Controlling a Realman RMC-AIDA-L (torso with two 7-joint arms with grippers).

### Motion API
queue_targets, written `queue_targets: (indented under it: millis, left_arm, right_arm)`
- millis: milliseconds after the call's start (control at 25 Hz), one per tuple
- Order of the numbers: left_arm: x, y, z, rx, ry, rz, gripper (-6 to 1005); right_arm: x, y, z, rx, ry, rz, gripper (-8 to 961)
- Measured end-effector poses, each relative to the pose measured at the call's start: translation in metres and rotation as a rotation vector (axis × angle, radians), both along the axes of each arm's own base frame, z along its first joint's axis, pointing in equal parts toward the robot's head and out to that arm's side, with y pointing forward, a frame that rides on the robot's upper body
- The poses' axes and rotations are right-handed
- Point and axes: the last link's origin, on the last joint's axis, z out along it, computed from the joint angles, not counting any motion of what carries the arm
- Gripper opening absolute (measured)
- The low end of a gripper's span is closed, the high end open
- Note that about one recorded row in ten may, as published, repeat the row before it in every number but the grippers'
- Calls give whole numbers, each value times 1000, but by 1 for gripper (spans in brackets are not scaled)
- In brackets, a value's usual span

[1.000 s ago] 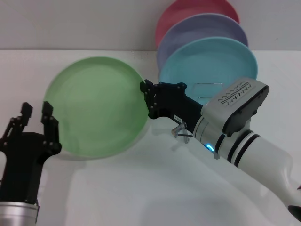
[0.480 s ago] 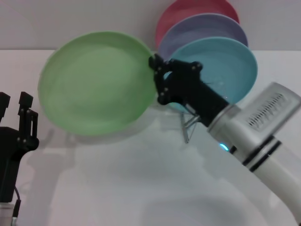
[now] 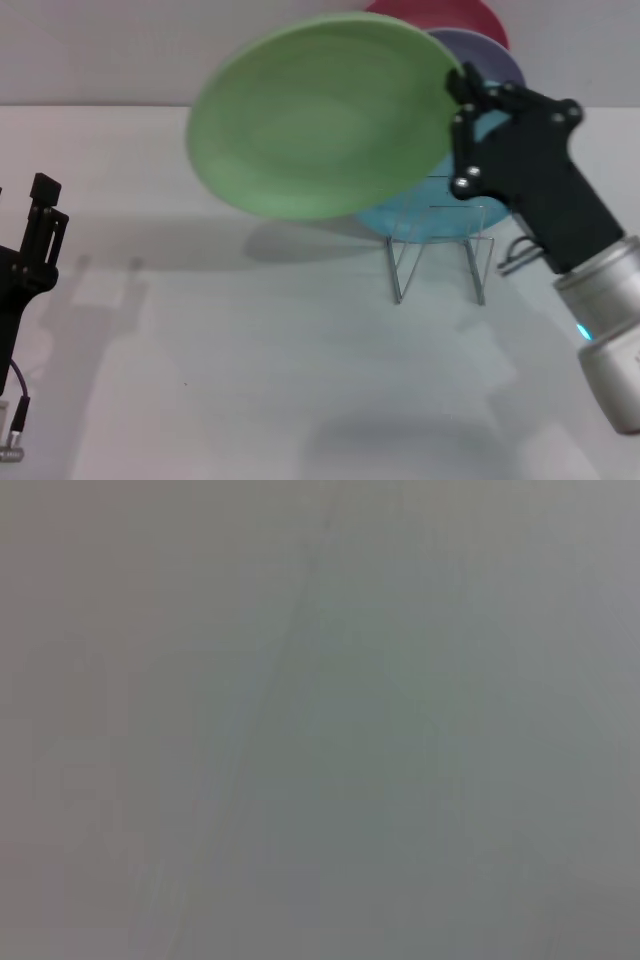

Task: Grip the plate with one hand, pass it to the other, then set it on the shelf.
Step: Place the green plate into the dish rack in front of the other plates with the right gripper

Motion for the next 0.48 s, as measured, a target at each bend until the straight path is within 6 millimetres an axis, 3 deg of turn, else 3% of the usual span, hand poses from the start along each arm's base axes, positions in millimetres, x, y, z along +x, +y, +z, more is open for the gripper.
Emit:
queue_targets:
  millis: [480]
  left_arm:
    - [-3,10,2,-7,-16,33,675]
  right_arm:
    - [30,-31,29,243,-124,-3,16]
